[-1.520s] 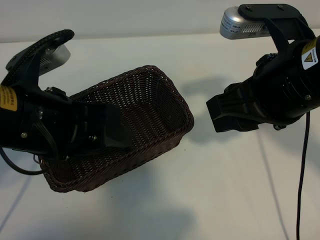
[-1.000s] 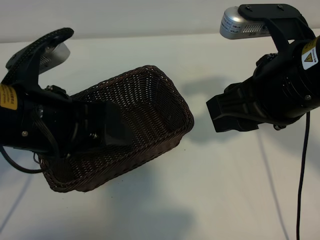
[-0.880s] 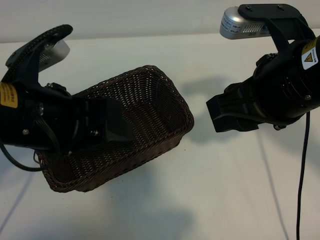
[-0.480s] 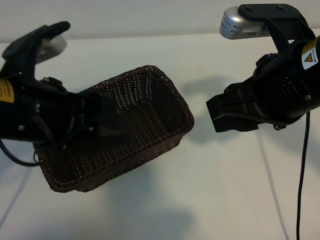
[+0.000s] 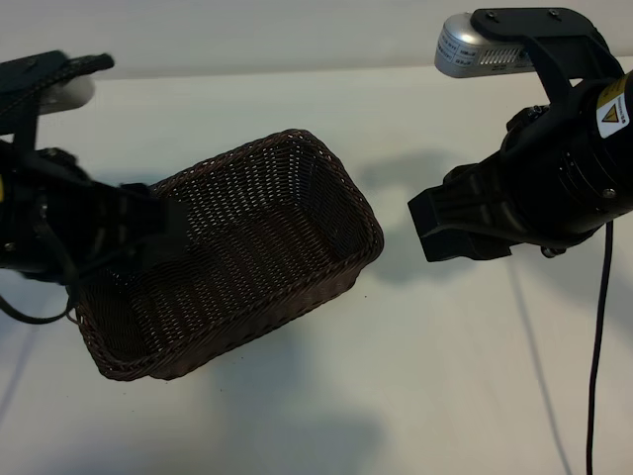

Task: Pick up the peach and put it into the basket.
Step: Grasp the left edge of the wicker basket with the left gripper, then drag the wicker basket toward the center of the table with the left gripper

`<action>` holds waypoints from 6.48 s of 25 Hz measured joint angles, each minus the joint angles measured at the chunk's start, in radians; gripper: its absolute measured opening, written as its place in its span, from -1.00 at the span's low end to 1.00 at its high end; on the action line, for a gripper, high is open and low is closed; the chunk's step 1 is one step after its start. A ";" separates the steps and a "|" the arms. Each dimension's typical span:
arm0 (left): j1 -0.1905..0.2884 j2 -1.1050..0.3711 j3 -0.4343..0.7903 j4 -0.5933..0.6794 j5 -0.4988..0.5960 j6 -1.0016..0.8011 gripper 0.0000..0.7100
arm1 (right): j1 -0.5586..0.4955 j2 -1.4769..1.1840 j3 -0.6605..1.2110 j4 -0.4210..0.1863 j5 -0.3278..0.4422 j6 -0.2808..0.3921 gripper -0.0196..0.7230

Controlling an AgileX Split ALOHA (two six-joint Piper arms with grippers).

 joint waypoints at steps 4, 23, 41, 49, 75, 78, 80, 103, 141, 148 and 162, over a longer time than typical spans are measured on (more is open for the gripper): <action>0.001 0.000 0.000 0.210 0.072 -0.166 0.42 | 0.000 0.000 0.000 0.000 0.000 0.000 0.31; 0.322 0.116 0.193 0.083 -0.208 -0.134 0.43 | 0.000 0.000 0.000 0.000 0.000 0.000 0.31; 0.330 0.271 0.194 -0.036 -0.253 -0.059 0.55 | 0.000 0.000 0.000 0.000 0.000 0.000 0.31; 0.330 0.144 0.195 -0.039 -0.192 -0.078 0.55 | 0.000 0.000 0.000 0.000 0.000 0.000 0.31; 0.330 0.294 0.392 0.009 -0.466 -0.191 0.55 | 0.000 0.000 0.000 0.000 0.000 0.000 0.31; 0.330 0.329 0.392 -0.016 -0.491 -0.165 0.55 | 0.000 0.000 0.000 0.000 0.000 0.000 0.31; 0.330 0.343 0.392 -0.023 -0.505 -0.161 0.55 | 0.000 0.000 0.000 0.000 0.000 0.000 0.31; 0.330 0.371 0.393 -0.043 -0.597 -0.161 -0.70 | 0.000 0.000 0.000 0.000 0.000 0.000 0.31; 0.351 0.676 -0.138 -0.470 -0.319 0.564 -0.71 | 0.000 0.000 0.000 0.000 0.000 0.000 0.31; 0.342 0.744 -0.140 -0.471 -0.335 0.573 -0.71 | 0.000 0.000 0.000 0.000 0.000 0.000 0.31; 0.342 0.764 -0.144 -0.520 -0.359 0.576 0.15 | 0.000 0.000 0.000 0.000 0.000 0.000 0.31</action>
